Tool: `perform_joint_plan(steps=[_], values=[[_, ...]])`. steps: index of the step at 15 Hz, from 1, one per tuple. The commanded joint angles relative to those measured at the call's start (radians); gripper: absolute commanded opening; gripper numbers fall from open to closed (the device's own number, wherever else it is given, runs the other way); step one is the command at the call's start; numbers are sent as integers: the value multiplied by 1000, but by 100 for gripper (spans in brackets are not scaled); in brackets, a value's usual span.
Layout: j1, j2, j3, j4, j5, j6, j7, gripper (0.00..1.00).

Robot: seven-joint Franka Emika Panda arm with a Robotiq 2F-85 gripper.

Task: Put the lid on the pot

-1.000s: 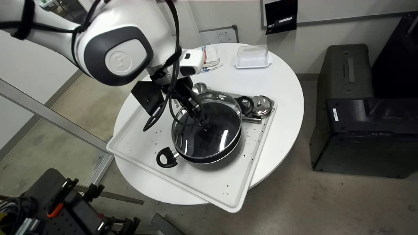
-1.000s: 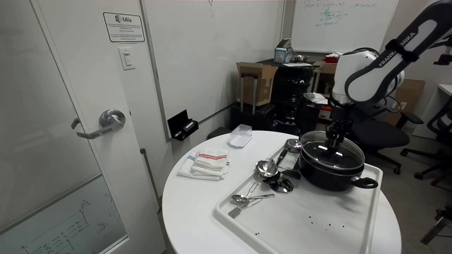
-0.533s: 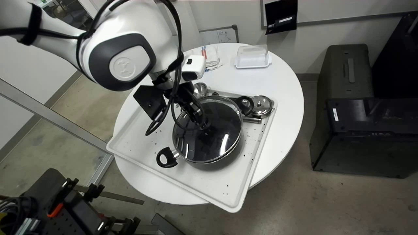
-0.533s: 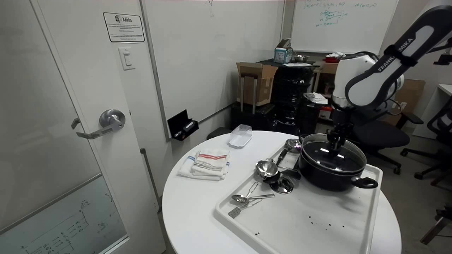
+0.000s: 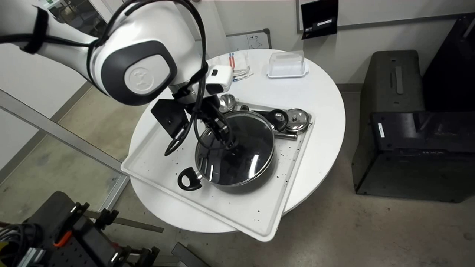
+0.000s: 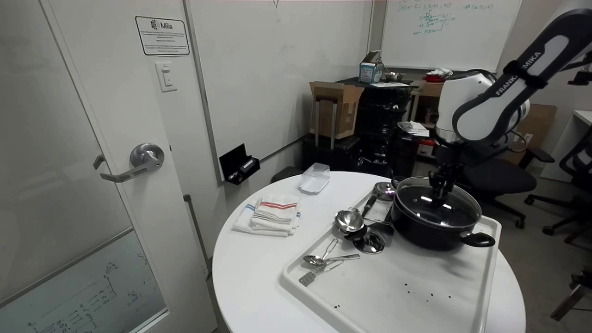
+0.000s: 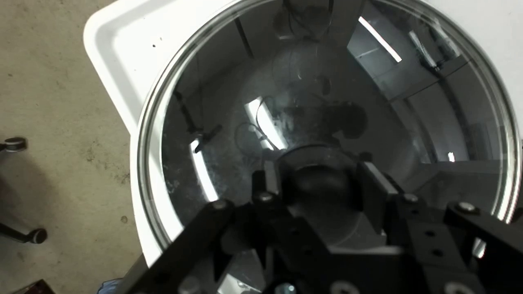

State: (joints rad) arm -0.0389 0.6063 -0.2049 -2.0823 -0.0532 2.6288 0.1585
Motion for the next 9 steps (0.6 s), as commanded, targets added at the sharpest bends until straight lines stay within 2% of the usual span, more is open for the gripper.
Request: perform_joint_plan(steps=[1, 9], values=[[14, -11, -14, -7, -29, 10, 18, 24], [12, -5, -10, -5, -26, 5, 15, 24]])
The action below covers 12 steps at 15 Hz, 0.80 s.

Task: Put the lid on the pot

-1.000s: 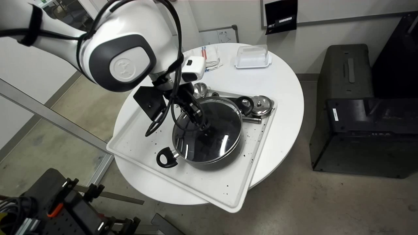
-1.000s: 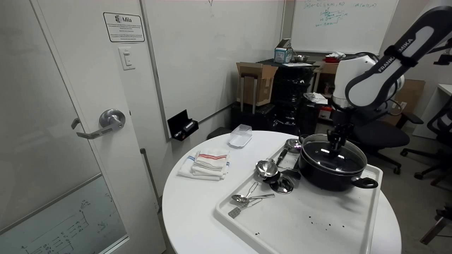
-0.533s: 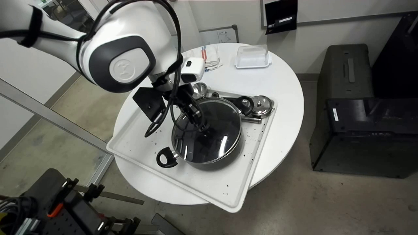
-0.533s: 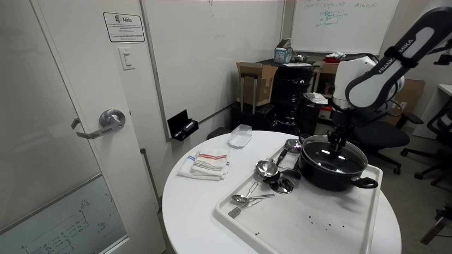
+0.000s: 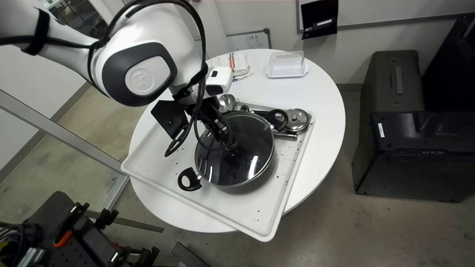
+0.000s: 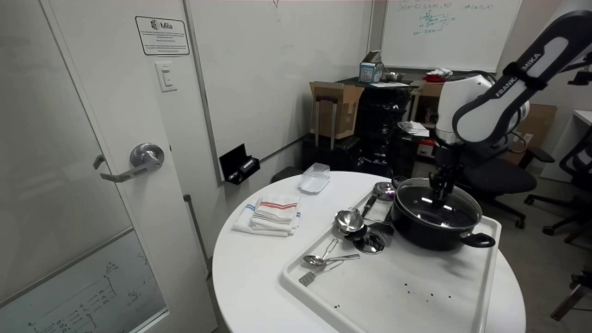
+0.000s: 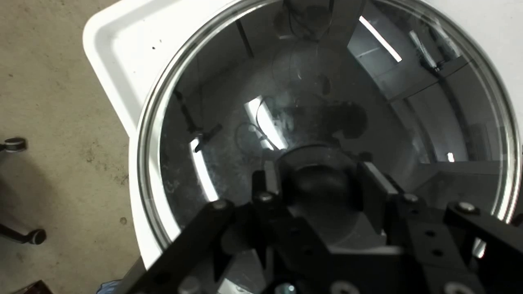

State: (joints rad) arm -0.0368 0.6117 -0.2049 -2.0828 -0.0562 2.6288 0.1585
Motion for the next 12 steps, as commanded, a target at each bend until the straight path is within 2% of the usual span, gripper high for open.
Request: perform_joint_plan(steps=[1, 12], values=[[9, -10, -8, -4, -21, 4, 14, 24], [-16, -5, 30, 16, 9, -41, -11, 24]])
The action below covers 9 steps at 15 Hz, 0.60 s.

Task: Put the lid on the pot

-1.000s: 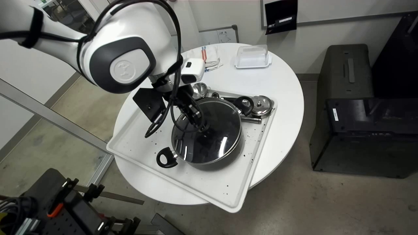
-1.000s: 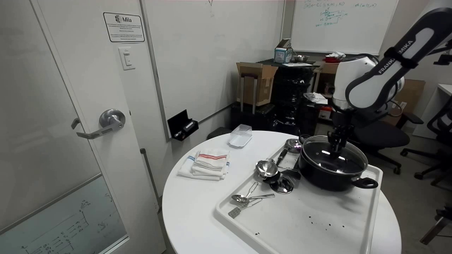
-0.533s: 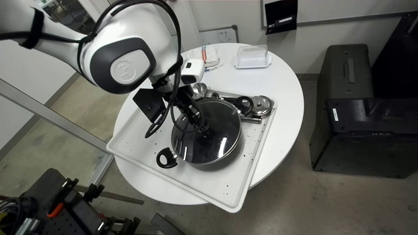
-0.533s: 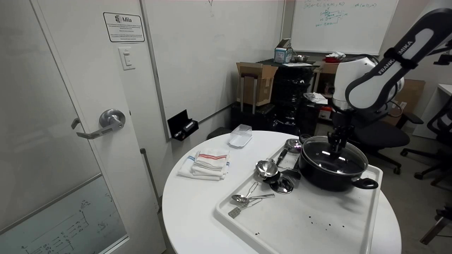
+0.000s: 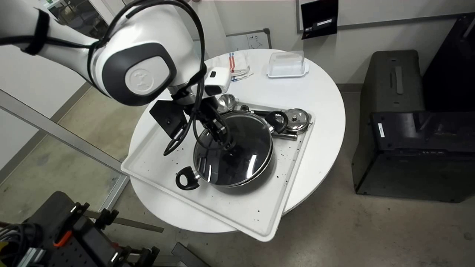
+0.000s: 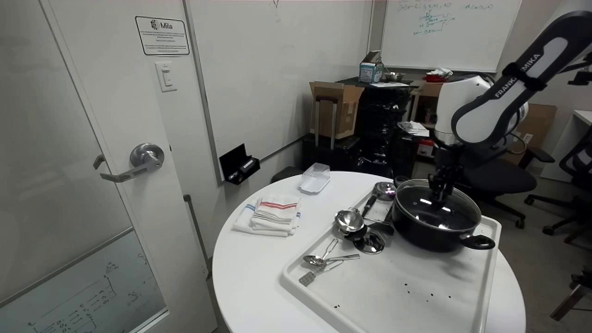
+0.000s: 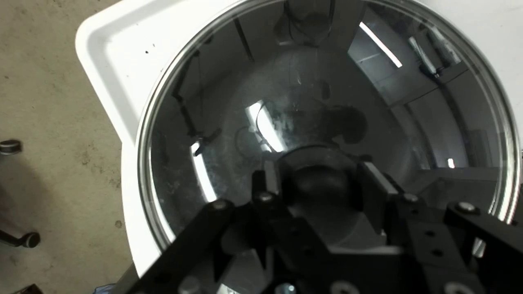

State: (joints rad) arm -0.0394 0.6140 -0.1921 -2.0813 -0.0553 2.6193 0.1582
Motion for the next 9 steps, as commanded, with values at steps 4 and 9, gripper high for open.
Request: perform_joint_plan(steps=[4, 9], values=[[-20, -4, 23, 22, 13, -56, -13, 24], [-24, -3, 28, 26, 16, -69, -14, 24]])
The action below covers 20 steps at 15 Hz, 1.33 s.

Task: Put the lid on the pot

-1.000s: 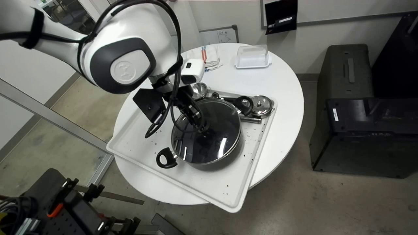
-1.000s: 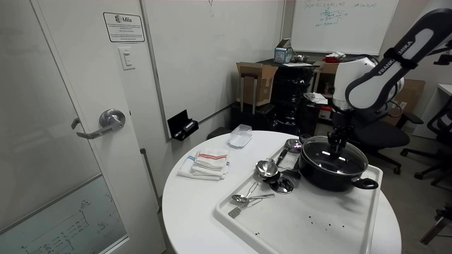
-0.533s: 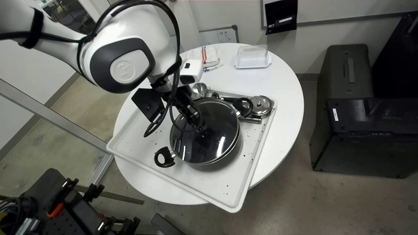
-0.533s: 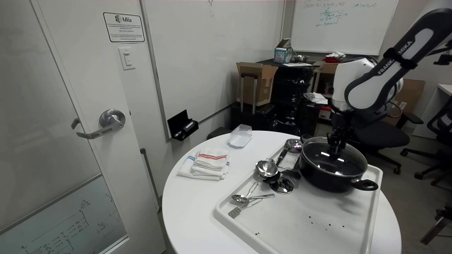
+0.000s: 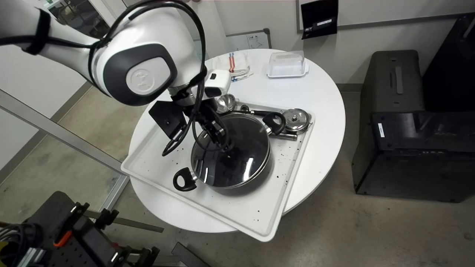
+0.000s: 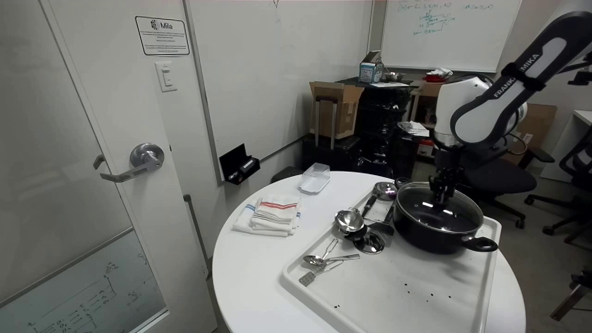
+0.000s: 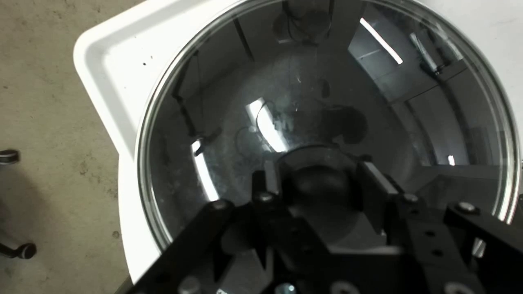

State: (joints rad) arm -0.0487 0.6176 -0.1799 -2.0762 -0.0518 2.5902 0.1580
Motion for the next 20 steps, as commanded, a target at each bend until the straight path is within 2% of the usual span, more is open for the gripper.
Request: perform_joint_plan(steps=[1, 2, 3, 4, 9, 20], values=[[-15, -6, 16, 21, 12, -41, -13, 24], [-14, -6, 16, 21, 11, -42, -13, 24], [-14, -6, 16, 21, 11, -42, -13, 30], [-13, -5, 16, 21, 10, -41, -12, 67], [-14, -9, 18, 25, 12, -34, -12, 100], [-11, -114, 42, -48, 5, 1, -45, 100]])
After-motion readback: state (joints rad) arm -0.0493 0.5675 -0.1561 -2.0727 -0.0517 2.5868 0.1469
